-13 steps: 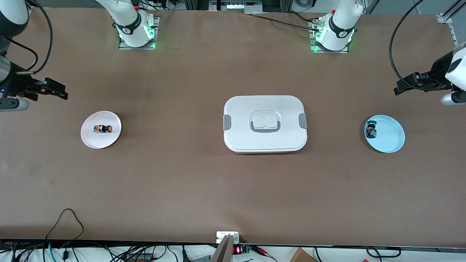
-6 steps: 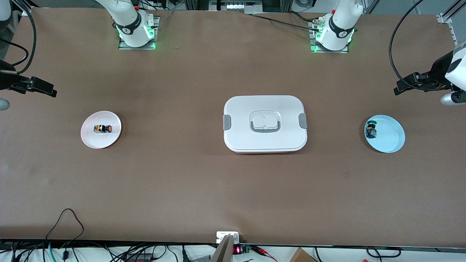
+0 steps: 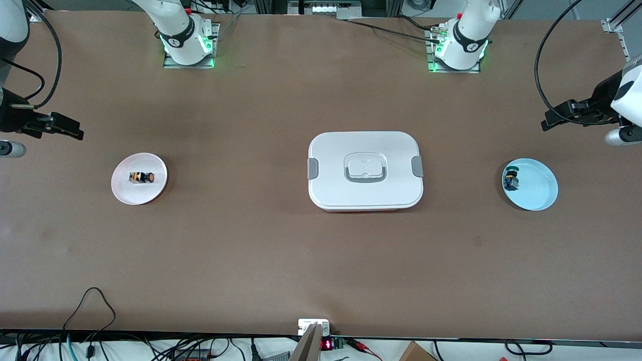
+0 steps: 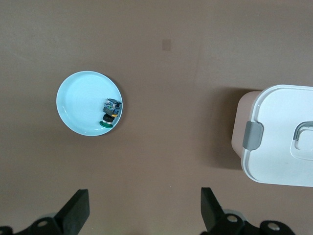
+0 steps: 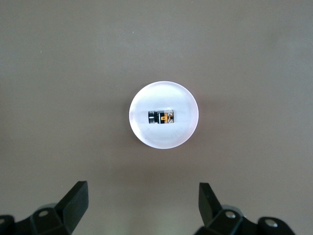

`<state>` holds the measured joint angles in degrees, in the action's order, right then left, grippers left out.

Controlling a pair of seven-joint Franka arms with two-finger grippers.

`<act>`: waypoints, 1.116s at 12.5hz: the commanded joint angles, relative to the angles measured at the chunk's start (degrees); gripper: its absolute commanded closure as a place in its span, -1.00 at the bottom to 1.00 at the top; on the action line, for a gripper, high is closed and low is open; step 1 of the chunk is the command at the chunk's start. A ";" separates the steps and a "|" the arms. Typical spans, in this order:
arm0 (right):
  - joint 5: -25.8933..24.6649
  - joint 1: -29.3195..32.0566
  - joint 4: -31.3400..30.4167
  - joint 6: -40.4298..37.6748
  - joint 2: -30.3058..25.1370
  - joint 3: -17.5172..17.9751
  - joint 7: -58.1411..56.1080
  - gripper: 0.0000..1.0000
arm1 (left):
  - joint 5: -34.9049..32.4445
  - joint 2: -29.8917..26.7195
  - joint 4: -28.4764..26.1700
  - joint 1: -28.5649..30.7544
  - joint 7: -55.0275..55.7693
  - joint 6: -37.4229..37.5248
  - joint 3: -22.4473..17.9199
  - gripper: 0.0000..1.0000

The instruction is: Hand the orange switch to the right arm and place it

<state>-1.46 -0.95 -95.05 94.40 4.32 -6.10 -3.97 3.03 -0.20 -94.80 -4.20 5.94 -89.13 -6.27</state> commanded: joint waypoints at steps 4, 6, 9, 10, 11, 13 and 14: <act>-0.12 1.21 -7.68 6.93 -3.26 0.12 0.27 -1.00 | -1.53 0.11 0.49 -0.64 0.21 0.71 0.12 -1.00; -0.29 1.04 -9.27 6.33 -6.50 0.30 0.55 -1.00 | -1.71 0.20 0.49 -0.81 0.21 0.71 0.30 -1.00; -0.29 1.04 -7.87 1.68 -8.89 0.65 0.55 -1.00 | -2.68 0.20 0.84 -0.99 0.30 0.80 0.47 -1.00; -0.29 1.04 -6.30 -0.43 -8.98 0.65 0.55 -1.00 | -2.68 0.20 0.84 -0.99 0.30 0.97 0.47 -1.00; -0.21 1.04 -4.80 -2.19 -8.63 0.65 0.55 -1.00 | -2.68 0.20 0.93 -0.99 0.30 0.97 0.47 -1.00; -0.56 0.60 -4.26 -3.08 -8.45 0.91 1.68 -1.00 | -2.68 0.20 0.93 -0.90 0.13 0.97 0.47 -1.00; -0.56 -0.10 -4.26 -3.08 -8.54 0.92 2.56 -1.00 | -2.76 0.29 1.02 -0.99 0.13 0.89 0.56 -1.00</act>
<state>-1.46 -0.24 -100.33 92.45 -4.73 -5.62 -3.64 2.14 -0.16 -94.80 -4.86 5.94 -89.11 -5.95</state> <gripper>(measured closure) 0.000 0.000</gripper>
